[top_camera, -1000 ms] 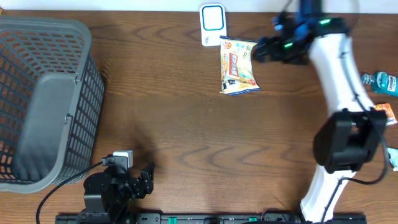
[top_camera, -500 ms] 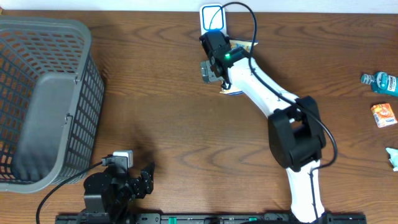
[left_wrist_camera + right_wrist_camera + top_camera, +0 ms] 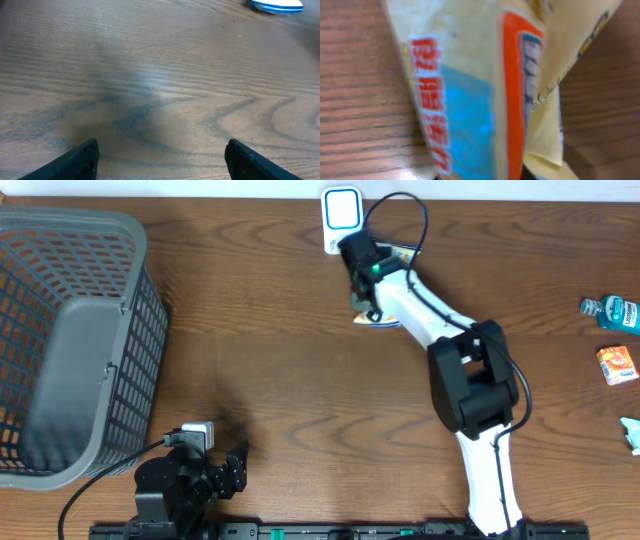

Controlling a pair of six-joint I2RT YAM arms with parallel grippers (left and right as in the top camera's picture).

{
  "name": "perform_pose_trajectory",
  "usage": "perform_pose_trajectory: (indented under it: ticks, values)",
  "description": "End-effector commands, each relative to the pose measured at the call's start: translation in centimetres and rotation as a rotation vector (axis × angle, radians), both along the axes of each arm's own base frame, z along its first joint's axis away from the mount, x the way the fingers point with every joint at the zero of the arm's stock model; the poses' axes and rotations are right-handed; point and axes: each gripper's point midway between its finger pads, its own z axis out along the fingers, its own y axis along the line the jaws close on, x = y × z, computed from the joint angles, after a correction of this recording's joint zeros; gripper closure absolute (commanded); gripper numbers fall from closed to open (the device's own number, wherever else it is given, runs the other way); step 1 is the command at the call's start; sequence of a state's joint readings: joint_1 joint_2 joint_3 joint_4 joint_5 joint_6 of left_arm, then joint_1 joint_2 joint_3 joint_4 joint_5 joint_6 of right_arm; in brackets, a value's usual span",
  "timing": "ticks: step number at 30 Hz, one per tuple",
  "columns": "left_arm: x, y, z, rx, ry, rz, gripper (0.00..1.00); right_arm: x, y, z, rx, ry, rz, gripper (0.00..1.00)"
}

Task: Scan the item barcode

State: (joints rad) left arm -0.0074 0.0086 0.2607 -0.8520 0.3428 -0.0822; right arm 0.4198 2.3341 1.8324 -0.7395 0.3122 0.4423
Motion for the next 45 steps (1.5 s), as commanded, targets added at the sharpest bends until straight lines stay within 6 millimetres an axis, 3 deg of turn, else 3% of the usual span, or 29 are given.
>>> perform_pose_trajectory:
  ticks: [1, 5, 9, 12, 16, 19, 23, 25, 27, 28, 29, 32, 34, 38, 41, 42, 45]
  values:
    - [-0.2, -0.2, -0.1, -0.012, 0.010, -0.005, 0.20, -1.6, -2.5, -0.9, 0.075, 0.117, -0.083, 0.99]
    - [-0.2, -0.2, -0.1, -0.012, 0.010, -0.004, 0.19, -2.9, -8.1, 4.3, 0.071, 0.124, -0.222, 0.99]
    - [-0.2, -0.2, -0.1, -0.012, 0.010, -0.005, 0.20, -4.0, -16.8, 10.0, -0.025, 0.057, -0.395, 0.99]
    - [-0.2, -0.2, -0.1, -0.012, 0.010, -0.004, 0.20, -4.9, -23.2, 12.3, -0.120, 0.023, -0.490, 0.99]
    - [-0.2, -0.2, -0.1, -0.012, 0.010, -0.004, 0.19, -7.5, -30.6, 11.9, -0.171, 0.076, -0.653, 0.99]
    - [-0.2, -0.2, -0.1, -0.012, 0.010, -0.004, 0.20, -10.1, -34.6, 11.0, -0.159, 0.111, -0.805, 0.99]
    - [-0.2, -0.2, -0.1, -0.012, 0.010, -0.004, 0.20, -12.7, -38.7, 9.7, -0.149, 0.126, -0.936, 0.99]
    - [-0.2, -0.2, -0.1, -0.012, 0.010, -0.004, 0.20, -13.2, -40.3, 9.2, -0.149, 0.121, -0.952, 0.92]
    - [-0.2, -0.2, -0.1, -0.012, 0.010, -0.004, 0.19, -13.3, -41.2, 9.0, -0.135, 0.125, -0.923, 0.77]
    - [-0.2, -0.2, -0.1, -0.012, 0.010, -0.005, 0.20, -13.0, -41.4, 9.0, -0.113, 0.120, -0.902, 0.57]
    - [-0.2, -0.2, -0.1, -0.012, 0.010, -0.004, 0.20, -12.6, -41.5, 9.1, -0.090, 0.109, -0.886, 0.02]
    - [-0.2, -0.2, -0.1, -0.012, 0.010, -0.004, 0.20, -11.4, -41.0, 10.5, -0.025, 0.078, -0.814, 0.01]
    - [-0.2, -0.2, -0.1, -0.012, 0.010, -0.004, 0.20, -10.9, -40.2, 12.5, 0.020, 0.049, -0.771, 0.01]
    - [-0.2, -0.2, -0.1, -0.012, 0.010, -0.004, 0.20, -11.0, -37.7, 18.1, 0.113, -0.050, -0.721, 0.01]
    - [-0.2, -0.2, -0.1, -0.012, 0.010, -0.004, 0.20, -12.0, -35.0, 23.0, 0.192, -0.154, -0.664, 0.01]
    - [-0.2, -0.2, -0.1, -0.012, 0.010, -0.004, 0.20, -12.9, -33.7, 25.3, 0.227, -0.199, -0.636, 0.01]
    - [-0.2, -0.2, -0.1, -0.012, 0.010, -0.004, 0.20, -15.3, -31.1, 29.2, 0.284, -0.273, -0.588, 0.01]
